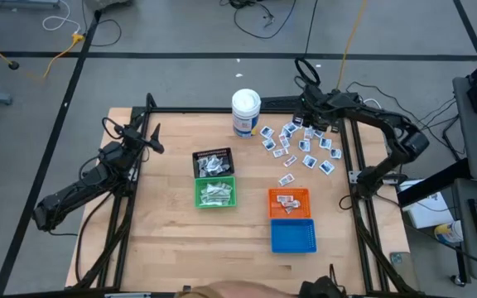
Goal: Pick & Place First Aid Supplies
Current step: Put the orange pad into the orange bin
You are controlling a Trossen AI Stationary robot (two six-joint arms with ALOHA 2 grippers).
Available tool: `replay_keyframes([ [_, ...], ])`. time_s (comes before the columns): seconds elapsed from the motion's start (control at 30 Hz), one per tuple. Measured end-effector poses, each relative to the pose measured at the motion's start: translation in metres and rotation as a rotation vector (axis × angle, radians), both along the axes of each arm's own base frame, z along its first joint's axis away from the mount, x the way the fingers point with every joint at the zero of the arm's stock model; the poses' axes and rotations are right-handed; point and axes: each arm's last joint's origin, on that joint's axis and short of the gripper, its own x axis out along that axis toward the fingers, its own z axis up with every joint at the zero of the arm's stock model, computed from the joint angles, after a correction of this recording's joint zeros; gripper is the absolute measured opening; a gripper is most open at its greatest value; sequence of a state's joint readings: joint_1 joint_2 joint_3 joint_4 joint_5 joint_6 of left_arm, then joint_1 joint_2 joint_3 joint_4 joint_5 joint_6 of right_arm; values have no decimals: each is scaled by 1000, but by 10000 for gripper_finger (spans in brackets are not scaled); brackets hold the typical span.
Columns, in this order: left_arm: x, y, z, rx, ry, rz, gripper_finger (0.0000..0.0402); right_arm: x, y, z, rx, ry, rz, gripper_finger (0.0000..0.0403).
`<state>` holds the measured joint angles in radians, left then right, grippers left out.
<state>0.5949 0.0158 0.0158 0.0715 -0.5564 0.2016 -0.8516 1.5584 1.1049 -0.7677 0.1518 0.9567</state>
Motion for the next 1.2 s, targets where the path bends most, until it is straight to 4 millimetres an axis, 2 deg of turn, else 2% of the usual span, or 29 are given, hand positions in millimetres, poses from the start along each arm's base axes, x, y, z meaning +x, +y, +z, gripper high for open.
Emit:
replay_keyframes([
  [0.4,0,0,0,0,0,0,318,10,-7,-35,143,9,-31,98],
  [0.67,0,0,0,0,0,1,328,6,-3,-44,172,27,-58,98],
  [0.9,0,0,0,0,0,0,316,3,2,-46,193,16,-58,100],
  [1.2,0,0,0,0,0,1,312,-3,5,-60,189,11,-67,100],
])
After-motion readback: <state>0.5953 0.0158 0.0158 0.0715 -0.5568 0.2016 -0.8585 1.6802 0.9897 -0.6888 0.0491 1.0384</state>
